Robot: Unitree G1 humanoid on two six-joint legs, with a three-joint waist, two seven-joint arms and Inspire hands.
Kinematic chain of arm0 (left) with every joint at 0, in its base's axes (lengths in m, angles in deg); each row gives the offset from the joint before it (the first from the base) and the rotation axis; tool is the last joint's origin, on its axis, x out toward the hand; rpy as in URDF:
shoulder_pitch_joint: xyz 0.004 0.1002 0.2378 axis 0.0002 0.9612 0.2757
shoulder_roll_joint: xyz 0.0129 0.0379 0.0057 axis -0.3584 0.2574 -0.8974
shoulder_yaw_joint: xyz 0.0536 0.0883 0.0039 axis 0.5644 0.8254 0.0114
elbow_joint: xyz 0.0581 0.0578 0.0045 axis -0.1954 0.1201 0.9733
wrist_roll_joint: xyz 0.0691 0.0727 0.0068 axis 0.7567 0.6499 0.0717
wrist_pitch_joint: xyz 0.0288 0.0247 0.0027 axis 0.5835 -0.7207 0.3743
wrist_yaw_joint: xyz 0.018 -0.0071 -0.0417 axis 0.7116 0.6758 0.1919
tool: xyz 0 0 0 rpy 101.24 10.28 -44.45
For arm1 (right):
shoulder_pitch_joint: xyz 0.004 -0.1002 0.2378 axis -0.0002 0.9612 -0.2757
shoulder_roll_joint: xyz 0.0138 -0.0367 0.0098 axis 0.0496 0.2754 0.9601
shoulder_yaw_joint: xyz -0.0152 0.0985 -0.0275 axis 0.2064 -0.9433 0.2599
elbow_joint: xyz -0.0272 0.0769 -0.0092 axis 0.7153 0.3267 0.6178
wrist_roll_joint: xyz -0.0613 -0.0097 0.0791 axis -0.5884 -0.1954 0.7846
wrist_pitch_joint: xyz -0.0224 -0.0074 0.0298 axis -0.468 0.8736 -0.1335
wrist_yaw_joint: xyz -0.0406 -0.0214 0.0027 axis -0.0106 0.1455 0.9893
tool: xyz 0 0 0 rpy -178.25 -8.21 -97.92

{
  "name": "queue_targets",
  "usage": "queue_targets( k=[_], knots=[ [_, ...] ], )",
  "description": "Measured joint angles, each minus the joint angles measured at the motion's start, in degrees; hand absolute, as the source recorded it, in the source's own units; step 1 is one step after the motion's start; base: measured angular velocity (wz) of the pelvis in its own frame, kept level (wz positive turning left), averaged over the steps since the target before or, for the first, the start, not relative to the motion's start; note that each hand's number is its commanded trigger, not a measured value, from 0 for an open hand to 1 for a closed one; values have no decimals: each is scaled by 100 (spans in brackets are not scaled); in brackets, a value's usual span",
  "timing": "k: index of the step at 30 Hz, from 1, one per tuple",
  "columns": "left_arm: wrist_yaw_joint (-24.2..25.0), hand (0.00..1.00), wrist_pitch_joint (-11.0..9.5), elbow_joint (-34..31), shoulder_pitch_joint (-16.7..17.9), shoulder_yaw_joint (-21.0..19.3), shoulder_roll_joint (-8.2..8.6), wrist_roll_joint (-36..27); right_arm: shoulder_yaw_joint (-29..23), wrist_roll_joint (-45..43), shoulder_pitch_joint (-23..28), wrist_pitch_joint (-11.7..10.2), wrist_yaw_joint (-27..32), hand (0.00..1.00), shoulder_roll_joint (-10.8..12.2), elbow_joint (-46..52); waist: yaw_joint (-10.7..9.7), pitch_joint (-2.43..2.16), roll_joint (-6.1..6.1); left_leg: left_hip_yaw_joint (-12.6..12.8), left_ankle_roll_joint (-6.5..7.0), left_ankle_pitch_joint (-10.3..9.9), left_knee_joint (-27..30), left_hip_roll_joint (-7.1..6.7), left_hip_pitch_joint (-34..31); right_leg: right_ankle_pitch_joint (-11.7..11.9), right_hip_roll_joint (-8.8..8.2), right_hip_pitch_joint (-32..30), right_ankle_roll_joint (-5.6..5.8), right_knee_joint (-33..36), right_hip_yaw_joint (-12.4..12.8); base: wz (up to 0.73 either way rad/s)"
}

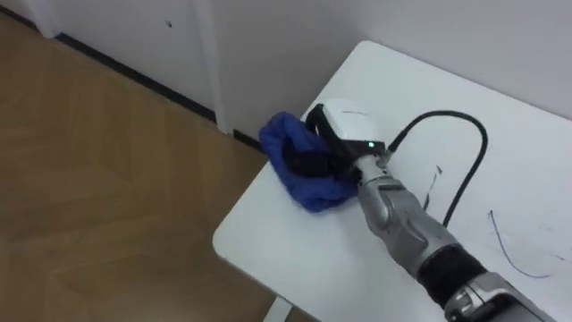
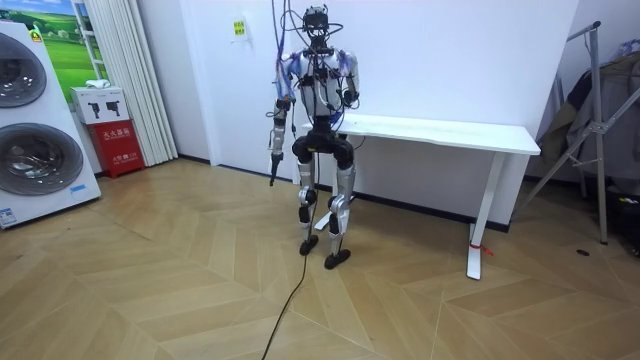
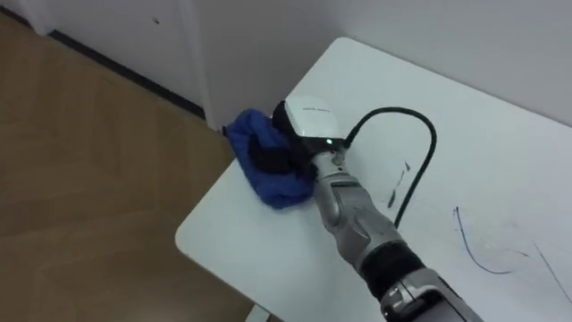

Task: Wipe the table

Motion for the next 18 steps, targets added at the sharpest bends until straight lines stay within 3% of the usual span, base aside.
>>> queue_targets(
  k=[5,6,9,10,12,16,18],
  knots=[
    [-52,0,-82,-321,150,-470,-2,1,-920,219,983,-522,542,100,-93,118,-508,-22,-11,97,53,-34,-7,-39,70,-19,-56,54,44,12,31,-3],
    [-101,0,-110,-407,249,-635,-3,0,-1228,230,1208,-626,671,100,-144,107,-645,-39,-5,139,69,-43,-10,-49,100,-17,-65,61,48,12,99,-19],
    [-189,0,-242,-460,413,-843,-42,-9,-1826,445,1772,-853,1091,100,-469,-89,-949,-148,-4,206,107,-45,-53,-79,193,5,-97,109,95,12,156,-14],
    [-246,0,-295,-490,474,-923,-44,-1,-2122,481,1991,-892,1218,100,-561,-160,-1044,-193,-28,239,121,-47,-87,-89,257,-2,-114,151,115,9,155,-11],
    [-254,0,-343,-560,581,-1103,-43,21,-2524,633,2209,-927,1358,100,-702,-383,-1130,-221,-45,263,150,-64,-95,-90,323,-4,-129,196,128,15,149,-19],
    [-249,0,-368,-726,749,-1218,-28,-5,-3236,1146,2502,-923,1446,100,-1054,-795,-1330,-229,-41,289,181,-85,-41,-94,345,17,-139,244,163,21,141,-7],
    [-247,0,-370,-743,847,-1266,-27,-6,-3457,1263,2570,-909,1447,100,-1100,-931,-1394,-227,-37,291,190,-94,-45,-92,426,14,-137,322,166,22,147,-2]
  ],
)
